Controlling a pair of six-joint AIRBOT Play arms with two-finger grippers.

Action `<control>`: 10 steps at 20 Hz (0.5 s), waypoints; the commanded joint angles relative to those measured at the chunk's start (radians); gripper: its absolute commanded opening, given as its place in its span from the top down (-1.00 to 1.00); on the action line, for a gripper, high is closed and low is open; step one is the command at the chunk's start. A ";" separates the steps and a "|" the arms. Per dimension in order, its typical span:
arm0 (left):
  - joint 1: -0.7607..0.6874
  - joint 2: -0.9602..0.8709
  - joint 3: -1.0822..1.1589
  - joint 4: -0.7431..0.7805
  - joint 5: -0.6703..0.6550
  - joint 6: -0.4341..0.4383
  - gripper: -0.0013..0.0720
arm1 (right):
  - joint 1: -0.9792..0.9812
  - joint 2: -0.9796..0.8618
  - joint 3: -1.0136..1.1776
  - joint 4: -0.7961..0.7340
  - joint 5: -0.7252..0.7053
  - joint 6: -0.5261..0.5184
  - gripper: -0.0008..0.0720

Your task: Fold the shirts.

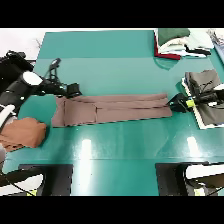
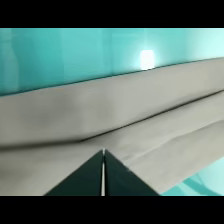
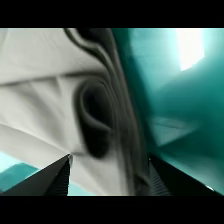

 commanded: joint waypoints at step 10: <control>-0.311 -0.410 0.319 -0.019 0.075 -0.059 0.90 | 0.182 0.148 0.275 0.092 0.016 -0.011 0.93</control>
